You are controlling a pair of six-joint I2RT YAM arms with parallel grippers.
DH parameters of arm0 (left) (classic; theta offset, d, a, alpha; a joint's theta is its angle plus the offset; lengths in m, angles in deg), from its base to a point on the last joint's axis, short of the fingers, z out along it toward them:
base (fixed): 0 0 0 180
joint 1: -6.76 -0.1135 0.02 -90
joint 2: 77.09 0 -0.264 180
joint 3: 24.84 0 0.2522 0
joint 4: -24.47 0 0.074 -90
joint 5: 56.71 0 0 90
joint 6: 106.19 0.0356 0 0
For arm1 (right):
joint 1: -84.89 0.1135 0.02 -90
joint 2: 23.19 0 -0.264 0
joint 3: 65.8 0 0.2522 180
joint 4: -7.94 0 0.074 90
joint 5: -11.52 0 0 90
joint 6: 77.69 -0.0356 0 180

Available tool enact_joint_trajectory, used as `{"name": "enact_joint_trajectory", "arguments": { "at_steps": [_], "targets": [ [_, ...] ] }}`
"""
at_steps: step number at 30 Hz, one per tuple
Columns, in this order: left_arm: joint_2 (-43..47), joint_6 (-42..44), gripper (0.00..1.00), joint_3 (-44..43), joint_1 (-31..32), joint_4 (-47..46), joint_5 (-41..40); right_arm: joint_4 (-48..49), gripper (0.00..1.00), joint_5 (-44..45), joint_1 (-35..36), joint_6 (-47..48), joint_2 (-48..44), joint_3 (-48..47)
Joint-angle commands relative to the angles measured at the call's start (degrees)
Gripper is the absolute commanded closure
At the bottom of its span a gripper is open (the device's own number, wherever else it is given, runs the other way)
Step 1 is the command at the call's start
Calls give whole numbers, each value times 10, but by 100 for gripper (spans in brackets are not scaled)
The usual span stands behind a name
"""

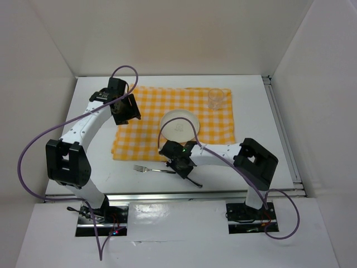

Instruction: Set the dinner table for one person

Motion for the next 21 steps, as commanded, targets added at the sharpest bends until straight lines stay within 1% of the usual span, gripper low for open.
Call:
{"name": "enact_joint_trajectory", "arguments": {
  "at_steps": [1,5,7,15,21],
  "targets": [
    [7,-10,26,-19,-3,-6,3,23,92,-2,13,11,32,13],
    [7,-10,26,-19,-3,-6,3,23,94,-2,18,24,10,13],
    [7,-10,26,-19,-3,-6,3,28,100,11,24,30,4,18],
    [7,-10,26,-14,-3,-6,3,28,100,40,29,35,-48,6],
    [7,-10,27,-14,-3,-6,3,5,100,35,29,40,-67,-13]
  ]
}}
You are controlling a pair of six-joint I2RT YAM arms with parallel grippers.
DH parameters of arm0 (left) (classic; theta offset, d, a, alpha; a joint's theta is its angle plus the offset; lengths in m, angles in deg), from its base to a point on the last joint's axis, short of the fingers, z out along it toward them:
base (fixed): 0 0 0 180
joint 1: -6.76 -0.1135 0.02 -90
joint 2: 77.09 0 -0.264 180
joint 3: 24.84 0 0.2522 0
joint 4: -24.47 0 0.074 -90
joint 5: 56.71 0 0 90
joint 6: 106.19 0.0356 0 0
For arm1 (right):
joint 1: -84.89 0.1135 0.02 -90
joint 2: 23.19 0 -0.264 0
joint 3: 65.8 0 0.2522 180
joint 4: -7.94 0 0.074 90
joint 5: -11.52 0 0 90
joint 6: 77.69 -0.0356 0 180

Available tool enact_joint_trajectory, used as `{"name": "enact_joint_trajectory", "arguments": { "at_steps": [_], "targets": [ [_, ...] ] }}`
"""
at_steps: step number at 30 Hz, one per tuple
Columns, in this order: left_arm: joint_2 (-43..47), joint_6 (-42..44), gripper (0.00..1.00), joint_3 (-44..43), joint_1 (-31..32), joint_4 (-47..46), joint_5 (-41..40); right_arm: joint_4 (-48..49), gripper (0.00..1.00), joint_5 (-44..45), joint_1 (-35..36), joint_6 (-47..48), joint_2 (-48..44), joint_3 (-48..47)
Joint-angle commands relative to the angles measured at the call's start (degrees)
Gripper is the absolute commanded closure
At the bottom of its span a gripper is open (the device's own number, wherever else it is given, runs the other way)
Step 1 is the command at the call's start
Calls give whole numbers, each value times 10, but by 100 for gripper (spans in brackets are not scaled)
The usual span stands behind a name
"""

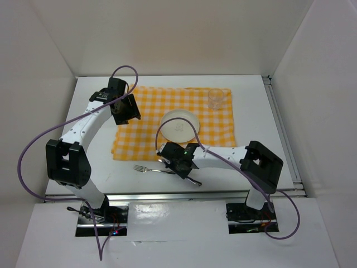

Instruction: Set the dinner table for one person

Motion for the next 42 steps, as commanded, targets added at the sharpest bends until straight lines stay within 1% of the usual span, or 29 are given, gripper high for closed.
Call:
{"name": "enact_joint_trajectory", "arguments": {
  "at_steps": [1,5,9,16,17,20,21,23,24,27,29,31,32,35,37,38,41,42],
  "targets": [
    [7,-10,27,-14,-3,-6,3,-1,100,6,6,11,-33,-19],
    [7,-10,27,-14,-3,-11,8,-11,100,6,11,11,-33,-19],
    [7,-10,27,-14,-3,-11,8,-11,100,36,11,1,-47,-19],
    [7,-10,27,-19,-3,-11,8,-28,100,36,-53,-24,-90,-49],
    [7,-10,27,-19,-3,-11,8,-28,100,47,-60,-39,-95,-49],
    [7,-10,27,-19,-3,-11,8,-28,100,56,-105,-62,-118,-49],
    [7,-10,27,-19,-3,-11,8,-33,100,56,-139,-69,-118,-60],
    [7,-15,27,-19,-3,-11,8,-38,100,45,-177,-83,-126,-70],
    [7,-15,27,-19,-3,-17,8,-44,100,32,-212,-84,-126,-85],
    [7,-15,27,-26,-3,-17,14,-67,100,19,-264,-106,-86,-107],
    [7,-15,27,-26,-3,-17,14,-87,100,29,-281,-122,-57,-122],
    [7,-10,27,-26,-3,-17,14,-94,100,29,-314,-153,-34,-143],
    [7,-5,26,-26,-3,-17,22,-94,100,29,-323,-153,-28,-143],
    [25,-5,26,2,11,-29,29,-81,100,29,-359,-159,-3,-155],
    [32,-5,26,19,22,-29,29,-74,100,52,-367,-165,18,-160],
    [32,-12,26,24,29,-29,23,-67,100,53,-368,-160,24,-160],
    [37,-22,26,39,36,-29,23,-49,100,50,-403,-160,49,-166],
    [37,-22,26,39,36,-29,29,-36,100,50,-404,-160,55,-166]
  ]
}}
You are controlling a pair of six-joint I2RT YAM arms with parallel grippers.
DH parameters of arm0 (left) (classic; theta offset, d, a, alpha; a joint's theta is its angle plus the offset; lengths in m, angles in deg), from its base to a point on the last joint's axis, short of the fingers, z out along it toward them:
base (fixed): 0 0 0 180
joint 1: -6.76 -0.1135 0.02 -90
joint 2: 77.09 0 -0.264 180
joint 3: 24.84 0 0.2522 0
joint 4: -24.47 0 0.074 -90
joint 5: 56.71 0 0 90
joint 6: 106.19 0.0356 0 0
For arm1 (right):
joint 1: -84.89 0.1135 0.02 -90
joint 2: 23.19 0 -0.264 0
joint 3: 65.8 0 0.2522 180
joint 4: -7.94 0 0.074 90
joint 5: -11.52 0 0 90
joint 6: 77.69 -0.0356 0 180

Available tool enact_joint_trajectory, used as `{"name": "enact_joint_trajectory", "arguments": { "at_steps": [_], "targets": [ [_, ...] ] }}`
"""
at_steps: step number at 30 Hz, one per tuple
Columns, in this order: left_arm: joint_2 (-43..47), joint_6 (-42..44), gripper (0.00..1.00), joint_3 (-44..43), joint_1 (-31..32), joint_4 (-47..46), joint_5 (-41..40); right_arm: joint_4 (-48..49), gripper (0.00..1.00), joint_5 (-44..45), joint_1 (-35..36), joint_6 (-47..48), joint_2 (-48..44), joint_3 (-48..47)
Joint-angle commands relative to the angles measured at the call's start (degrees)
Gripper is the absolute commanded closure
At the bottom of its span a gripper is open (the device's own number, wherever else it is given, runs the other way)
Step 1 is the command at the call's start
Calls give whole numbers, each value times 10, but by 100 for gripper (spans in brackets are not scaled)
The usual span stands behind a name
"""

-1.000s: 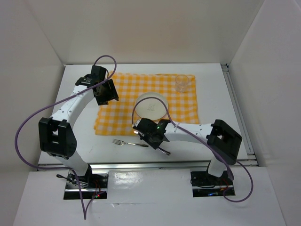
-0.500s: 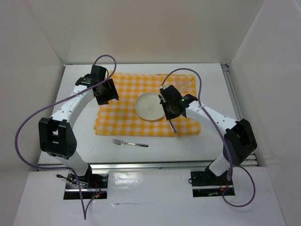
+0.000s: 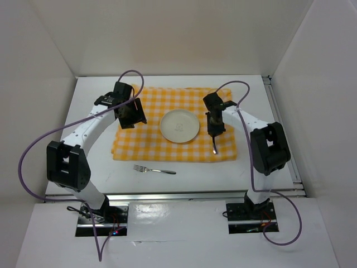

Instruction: Set the dinner table for one person

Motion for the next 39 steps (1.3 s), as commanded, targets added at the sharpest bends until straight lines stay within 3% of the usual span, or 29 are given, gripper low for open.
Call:
{"name": "enact_joint_trajectory", "arguments": {
  "at_steps": [1,4,6,8,9,12,17,20,22,25,27,30,33,34,39],
  "targets": [
    [28,-15,26,9,14,-10,13,37,99,12,-24,-9,17,-32],
    [41,-47,27,21,30,3,-13,43,93,7,-30,-9,45,-45],
    [48,-74,27,27,38,10,-34,43,77,7,-35,-4,51,-54],
    [53,-104,27,27,45,26,-45,43,55,1,-35,-4,59,-62],
    [53,-116,27,27,54,35,-60,43,39,1,-35,-4,59,-69],
    [60,-153,27,33,62,56,-65,43,26,1,-35,1,51,-69],
    [73,-173,28,32,68,62,-71,43,26,7,-21,1,-3,-56],
    [73,-179,28,26,68,75,-86,67,28,-20,10,51,-56,-37],
    [84,-186,28,19,68,83,-104,100,28,-74,75,93,-91,-9],
    [89,-199,28,11,57,103,-121,114,28,-81,198,151,-106,22],
    [89,-199,28,-17,38,118,-129,127,33,-64,286,159,-106,42],
    [69,-185,27,-80,-7,164,-148,158,42,-78,353,159,-94,52],
    [62,-179,27,-139,-56,209,-153,179,44,-79,387,165,-66,45],
    [62,-179,27,-148,-68,209,-153,185,49,-73,387,165,-54,36],
    [75,-172,26,-165,-148,210,-125,173,49,-80,406,188,35,-19]
  ]
}}
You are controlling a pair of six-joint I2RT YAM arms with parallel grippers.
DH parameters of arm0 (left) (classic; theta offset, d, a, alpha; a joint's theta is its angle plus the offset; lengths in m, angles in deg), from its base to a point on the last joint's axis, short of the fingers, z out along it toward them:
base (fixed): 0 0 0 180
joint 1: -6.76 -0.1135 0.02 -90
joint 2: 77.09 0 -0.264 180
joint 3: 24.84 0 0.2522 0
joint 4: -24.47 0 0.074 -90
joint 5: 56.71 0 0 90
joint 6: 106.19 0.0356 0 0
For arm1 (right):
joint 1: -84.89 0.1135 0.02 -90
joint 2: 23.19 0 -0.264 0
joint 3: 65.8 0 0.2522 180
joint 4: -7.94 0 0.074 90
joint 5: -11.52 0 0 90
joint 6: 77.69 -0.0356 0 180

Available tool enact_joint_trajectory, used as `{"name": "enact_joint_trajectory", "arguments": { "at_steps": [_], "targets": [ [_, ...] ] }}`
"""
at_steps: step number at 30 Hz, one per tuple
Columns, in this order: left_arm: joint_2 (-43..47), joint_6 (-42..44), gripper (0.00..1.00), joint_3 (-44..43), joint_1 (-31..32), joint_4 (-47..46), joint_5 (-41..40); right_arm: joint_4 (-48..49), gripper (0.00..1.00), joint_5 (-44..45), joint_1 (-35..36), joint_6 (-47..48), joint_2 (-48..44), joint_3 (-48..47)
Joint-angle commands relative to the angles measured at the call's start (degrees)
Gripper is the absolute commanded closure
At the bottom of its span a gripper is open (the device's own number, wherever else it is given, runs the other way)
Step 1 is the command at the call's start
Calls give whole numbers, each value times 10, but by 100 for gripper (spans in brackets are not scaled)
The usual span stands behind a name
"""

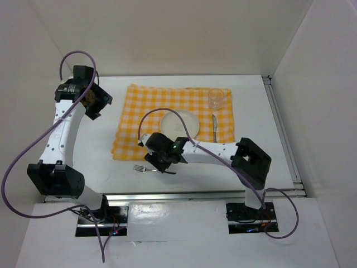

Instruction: Set the dinner table for one person

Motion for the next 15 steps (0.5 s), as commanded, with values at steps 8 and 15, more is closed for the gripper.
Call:
{"name": "enact_joint_trajectory", "arguments": {
  "at_steps": [8,15],
  "targets": [
    [24,30,26,12,-78,11,57,31,48,-27,15,35,100,-83],
    [30,47,27,25,-96,0,73,31,49,-21,21,40,142,-88]
  ]
}}
